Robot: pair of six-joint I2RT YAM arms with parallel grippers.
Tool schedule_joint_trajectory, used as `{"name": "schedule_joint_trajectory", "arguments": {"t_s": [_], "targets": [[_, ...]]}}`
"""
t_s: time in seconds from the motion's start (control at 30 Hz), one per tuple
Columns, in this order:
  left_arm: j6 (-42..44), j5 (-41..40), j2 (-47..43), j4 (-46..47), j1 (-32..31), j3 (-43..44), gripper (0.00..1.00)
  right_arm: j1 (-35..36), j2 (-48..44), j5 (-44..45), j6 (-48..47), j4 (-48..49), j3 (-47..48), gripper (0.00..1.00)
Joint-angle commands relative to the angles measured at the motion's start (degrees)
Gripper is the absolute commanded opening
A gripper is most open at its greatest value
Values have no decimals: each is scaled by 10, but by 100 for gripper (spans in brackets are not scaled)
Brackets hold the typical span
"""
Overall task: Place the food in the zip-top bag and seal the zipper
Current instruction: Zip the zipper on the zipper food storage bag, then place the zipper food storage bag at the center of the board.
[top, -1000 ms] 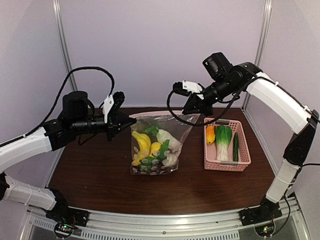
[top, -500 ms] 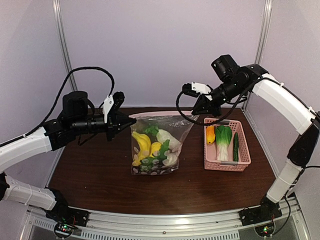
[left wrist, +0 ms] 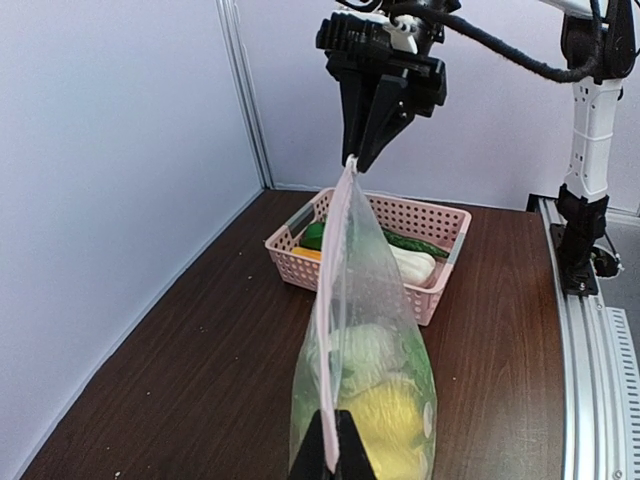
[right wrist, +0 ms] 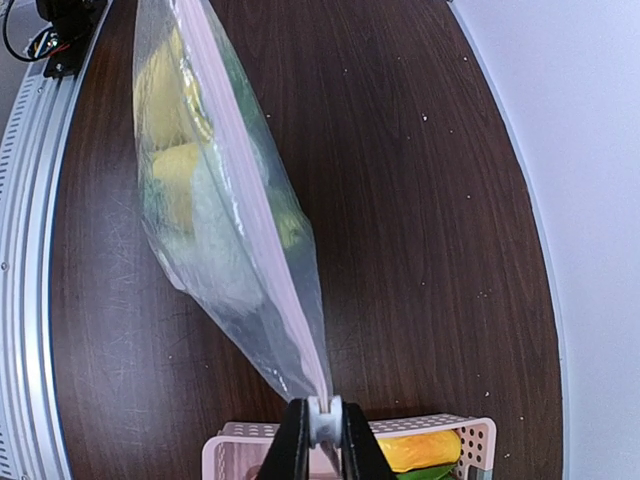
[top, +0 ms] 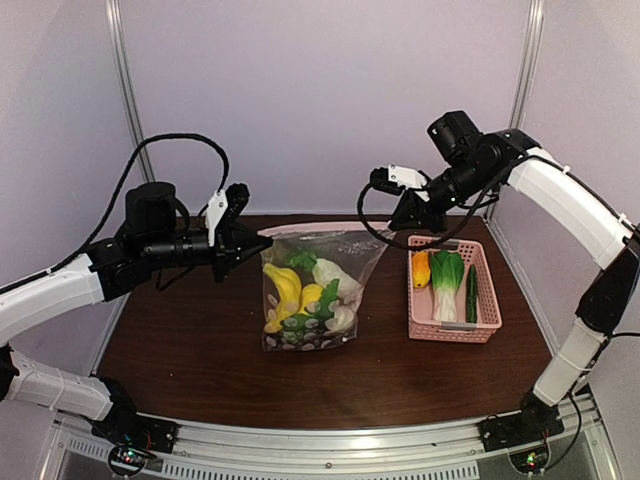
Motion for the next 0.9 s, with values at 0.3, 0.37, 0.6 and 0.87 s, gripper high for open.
{"name": "schedule_joint_trajectory", "arguments": {"t_s": [0.3,0.37,0.6,0.87], "targets": [[-99,10,85,99,13,58,0,-31,-4,-21,35,-25,71,56],[-85,-34,116,89,13,101,0,-43,-18,-14,47,-4,58,60],[-29,-72,263,80,17,304,0,-110,-94,-49,122,109,-35,64],[-50,17,286,103,17,334,0,-123,-222,-45,149,201,-175,70]]}}
